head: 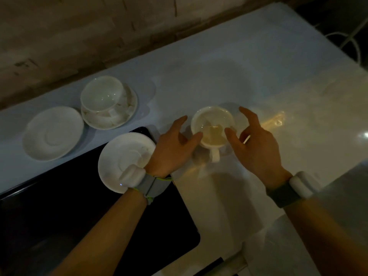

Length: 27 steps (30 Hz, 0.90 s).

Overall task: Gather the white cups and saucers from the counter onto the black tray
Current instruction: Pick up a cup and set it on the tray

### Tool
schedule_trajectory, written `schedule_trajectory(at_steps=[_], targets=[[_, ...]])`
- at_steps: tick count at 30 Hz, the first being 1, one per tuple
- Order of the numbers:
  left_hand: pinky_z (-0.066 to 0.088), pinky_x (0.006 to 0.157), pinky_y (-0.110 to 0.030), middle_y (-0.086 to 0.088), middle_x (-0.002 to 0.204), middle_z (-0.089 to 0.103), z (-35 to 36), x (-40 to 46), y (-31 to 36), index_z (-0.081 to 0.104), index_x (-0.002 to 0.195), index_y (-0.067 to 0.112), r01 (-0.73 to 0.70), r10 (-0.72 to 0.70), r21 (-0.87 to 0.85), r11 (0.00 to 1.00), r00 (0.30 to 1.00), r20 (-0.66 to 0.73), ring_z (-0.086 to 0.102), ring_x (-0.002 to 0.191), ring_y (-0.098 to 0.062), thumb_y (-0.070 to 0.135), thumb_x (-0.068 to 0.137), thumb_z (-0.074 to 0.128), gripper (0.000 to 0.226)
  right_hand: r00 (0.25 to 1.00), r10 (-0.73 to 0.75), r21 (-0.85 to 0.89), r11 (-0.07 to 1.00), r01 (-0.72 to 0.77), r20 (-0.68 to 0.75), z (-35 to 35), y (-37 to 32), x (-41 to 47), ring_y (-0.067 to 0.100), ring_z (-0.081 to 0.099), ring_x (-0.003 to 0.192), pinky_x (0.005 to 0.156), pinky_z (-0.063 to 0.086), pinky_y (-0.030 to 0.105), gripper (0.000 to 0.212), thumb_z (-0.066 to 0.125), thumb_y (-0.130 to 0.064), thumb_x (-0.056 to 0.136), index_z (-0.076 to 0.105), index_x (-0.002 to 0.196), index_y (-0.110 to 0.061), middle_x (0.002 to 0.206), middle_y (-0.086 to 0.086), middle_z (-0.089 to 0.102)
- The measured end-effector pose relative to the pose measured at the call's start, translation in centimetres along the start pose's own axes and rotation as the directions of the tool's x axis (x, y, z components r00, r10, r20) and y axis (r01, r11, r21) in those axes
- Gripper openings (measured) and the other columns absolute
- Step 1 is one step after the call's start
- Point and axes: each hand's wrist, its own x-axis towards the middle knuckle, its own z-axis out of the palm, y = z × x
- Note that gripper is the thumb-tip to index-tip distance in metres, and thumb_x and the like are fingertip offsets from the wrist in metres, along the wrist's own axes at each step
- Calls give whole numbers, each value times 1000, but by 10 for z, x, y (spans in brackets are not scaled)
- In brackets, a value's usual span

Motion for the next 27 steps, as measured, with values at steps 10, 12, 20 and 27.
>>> schedule_trajectory(at_steps=[10, 12, 20, 27], targets=[[51, 51, -26, -9, 66, 71, 15, 9, 0, 48, 136, 36, 106, -90, -342, 934, 994, 65, 65, 54, -20, 16, 88, 57, 53, 973, 135, 380, 904, -198, 185, 15, -3, 1, 12, 60, 42, 40, 45, 15, 41, 45, -22, 99, 44, 139, -28, 66, 9, 70], [49, 45, -26, -16, 67, 69, 15, 8, 2, 52, 132, 34, 135, -109, -418, 898, 990, 86, 63, 54, -26, 12, 88, 57, 50, 971, 158, 399, 891, -218, 179, 16, -5, 1, 15, 61, 42, 37, 45, 19, 39, 43, -20, 99, 45, 137, -28, 64, 8, 69], [50, 45, -26, -17, 65, 66, 11, 6, 2, 53, 136, 27, 170, -133, -474, 864, 985, 111, 57, 48, -22, 8, 88, 54, 51, 990, 66, 360, 927, -107, 124, 15, -13, -3, 10, 61, 44, 41, 46, 14, 35, 40, -21, 102, 45, 137, -21, 61, 2, 66], [51, 49, -27, -11, 64, 70, -22, -10, -3, 51, 137, 31, 107, -105, -500, 859, 994, 34, 65, 53, -17, 7, 86, 56, 56, 994, 5, 366, 929, -47, 113, 22, -42, -8, 11, 63, 47, 43, 51, 17, 38, 41, -22, 102, 43, 140, -23, 62, 4, 67]])
